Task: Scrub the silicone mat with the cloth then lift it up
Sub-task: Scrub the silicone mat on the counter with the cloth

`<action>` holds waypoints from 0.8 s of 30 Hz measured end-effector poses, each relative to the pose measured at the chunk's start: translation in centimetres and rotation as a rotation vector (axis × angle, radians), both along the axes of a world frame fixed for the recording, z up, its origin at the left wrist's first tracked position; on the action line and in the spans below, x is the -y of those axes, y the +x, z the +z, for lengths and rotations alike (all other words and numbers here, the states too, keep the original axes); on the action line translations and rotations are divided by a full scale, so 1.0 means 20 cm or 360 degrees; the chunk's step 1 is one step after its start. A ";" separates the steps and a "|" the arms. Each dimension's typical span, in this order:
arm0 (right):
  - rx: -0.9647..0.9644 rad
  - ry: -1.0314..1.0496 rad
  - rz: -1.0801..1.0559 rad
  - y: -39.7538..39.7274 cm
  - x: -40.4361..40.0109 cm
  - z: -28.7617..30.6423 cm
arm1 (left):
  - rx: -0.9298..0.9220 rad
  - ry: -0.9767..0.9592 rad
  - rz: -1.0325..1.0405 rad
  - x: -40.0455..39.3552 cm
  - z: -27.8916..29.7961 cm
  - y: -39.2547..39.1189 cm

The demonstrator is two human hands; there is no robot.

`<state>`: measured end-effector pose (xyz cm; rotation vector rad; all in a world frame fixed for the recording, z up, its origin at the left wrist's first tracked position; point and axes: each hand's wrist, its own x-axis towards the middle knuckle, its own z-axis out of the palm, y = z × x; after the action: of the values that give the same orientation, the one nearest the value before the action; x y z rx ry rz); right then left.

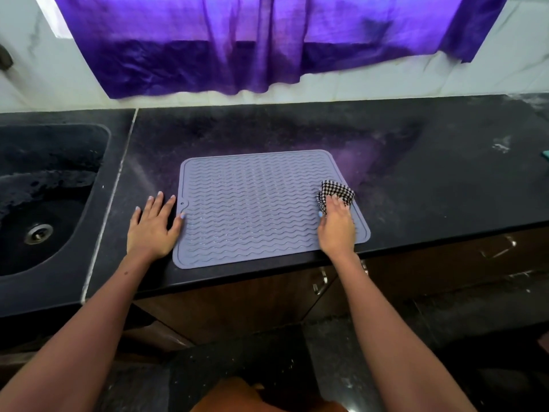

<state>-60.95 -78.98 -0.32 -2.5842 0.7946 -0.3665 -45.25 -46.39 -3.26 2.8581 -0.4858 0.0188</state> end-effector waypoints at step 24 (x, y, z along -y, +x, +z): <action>0.0021 -0.0073 -0.0008 -0.08 0.14 -0.07 | -0.0018 0.0014 0.0002 0.00 0.00 0.00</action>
<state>-62.57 -81.82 -1.66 -2.6200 0.7971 -0.4075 -45.16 -46.38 -3.33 2.8652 -0.4833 0.0003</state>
